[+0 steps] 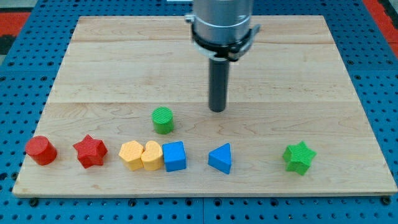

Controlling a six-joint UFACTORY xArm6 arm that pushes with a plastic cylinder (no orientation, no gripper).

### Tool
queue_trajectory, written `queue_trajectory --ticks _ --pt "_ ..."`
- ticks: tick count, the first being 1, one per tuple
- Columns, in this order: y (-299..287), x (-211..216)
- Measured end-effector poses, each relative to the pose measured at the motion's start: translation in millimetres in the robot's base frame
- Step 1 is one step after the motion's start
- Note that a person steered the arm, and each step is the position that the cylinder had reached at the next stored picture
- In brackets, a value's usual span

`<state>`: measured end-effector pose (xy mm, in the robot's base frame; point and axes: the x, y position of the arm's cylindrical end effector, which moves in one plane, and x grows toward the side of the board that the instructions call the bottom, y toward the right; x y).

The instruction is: Push the green star into the triangle

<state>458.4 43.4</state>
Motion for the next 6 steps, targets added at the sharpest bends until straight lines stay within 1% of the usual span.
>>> queue_trajectory --ticks 1,2,3,4,5,6 --pt "45.9 22.9" --pt "130.9 41.5" --pt "165.0 85.2" --pt "154.6 109.7" --pt "95.1 118.4" --pt "43.9 111.5"
